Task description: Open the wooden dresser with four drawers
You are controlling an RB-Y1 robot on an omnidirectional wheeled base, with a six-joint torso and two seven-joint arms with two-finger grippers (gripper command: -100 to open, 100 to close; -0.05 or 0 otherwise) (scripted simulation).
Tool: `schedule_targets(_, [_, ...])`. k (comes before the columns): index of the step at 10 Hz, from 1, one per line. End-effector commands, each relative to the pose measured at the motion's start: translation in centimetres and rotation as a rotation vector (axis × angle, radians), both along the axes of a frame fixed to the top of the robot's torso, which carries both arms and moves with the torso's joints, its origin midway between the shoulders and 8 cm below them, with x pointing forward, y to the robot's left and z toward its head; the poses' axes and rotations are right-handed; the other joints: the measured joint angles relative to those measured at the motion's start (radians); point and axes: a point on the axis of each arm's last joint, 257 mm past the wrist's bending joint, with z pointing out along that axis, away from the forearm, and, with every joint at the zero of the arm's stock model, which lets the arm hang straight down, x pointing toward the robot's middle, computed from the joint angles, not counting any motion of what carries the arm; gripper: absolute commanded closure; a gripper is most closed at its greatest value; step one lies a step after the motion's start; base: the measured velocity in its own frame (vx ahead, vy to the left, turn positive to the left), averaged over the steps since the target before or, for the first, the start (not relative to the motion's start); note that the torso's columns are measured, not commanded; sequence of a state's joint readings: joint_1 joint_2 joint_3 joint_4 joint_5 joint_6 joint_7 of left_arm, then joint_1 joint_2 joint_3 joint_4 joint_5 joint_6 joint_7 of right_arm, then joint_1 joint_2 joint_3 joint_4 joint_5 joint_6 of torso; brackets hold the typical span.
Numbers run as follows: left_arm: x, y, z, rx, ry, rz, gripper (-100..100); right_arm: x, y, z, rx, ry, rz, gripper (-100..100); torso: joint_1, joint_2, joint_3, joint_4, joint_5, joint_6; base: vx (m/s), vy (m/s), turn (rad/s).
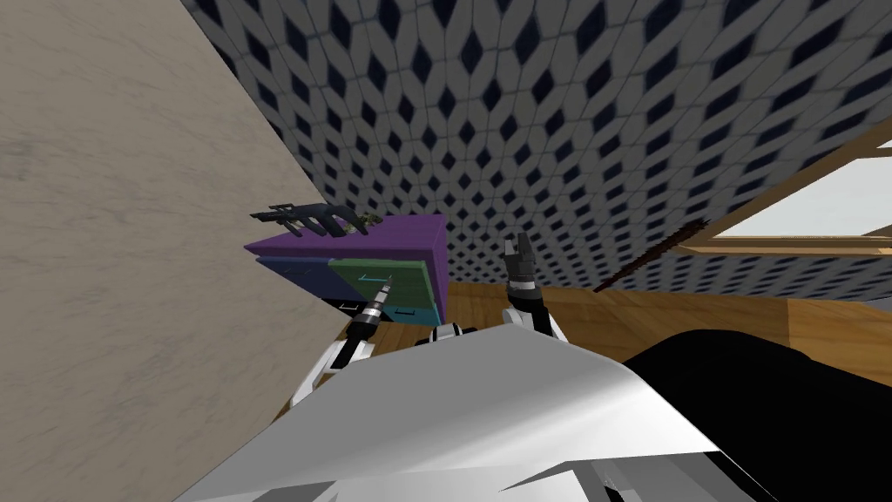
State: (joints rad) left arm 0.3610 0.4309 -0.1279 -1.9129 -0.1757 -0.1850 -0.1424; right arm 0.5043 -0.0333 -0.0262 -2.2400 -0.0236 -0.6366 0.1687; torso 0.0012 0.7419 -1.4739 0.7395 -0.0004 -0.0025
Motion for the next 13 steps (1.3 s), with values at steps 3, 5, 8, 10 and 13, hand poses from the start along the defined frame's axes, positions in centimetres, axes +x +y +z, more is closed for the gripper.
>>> schedule_targets(3, [0.5,5.6,0.9,0.006,0.0,0.064,100,0.0,0.0,0.0,0.0,0.0,0.0,0,-0.003,0.003,0.002,0.001,-0.001,0.003,-0.191,-0.041,-0.115])
schedule_targets(5, [0.4,5.8,0.4,0.008,0.015,0.073,100,0.0,0.0,0.0,0.0,0.0,0.0,0,-0.007,-0.001,-0.001,0.003,-0.003,0.004,-0.11,-0.022,-0.056])
schedule_targets(8, [-0.4,5.2,0.9,0.007,0.004,0.054,100,0.0,0.0,0.0,0.0,0.0,0.0,0,-0.001,0.002,0.001,0.002,-0.001,0.002,-0.155,0.051,0.054])
schedule_targets(10, [-0.6,5.1,0.4,0.005,0.015,0.053,100,0.0,0.0,0.0,0.0,0.0,0.0,0,-0.001,0.002,0.001,0.003,-0.002,0.001,-0.123,0.041,0.029])
schedule_targets(13, [-1.6,4.9,2.2,0.004,0.02,0.043,-100,0.0,0.0,0.0,0.0,0.0,0.0,0,-0.002,-0.01,-0.006,-0.003,0.0,0.002,0.026,0.002,0.041])
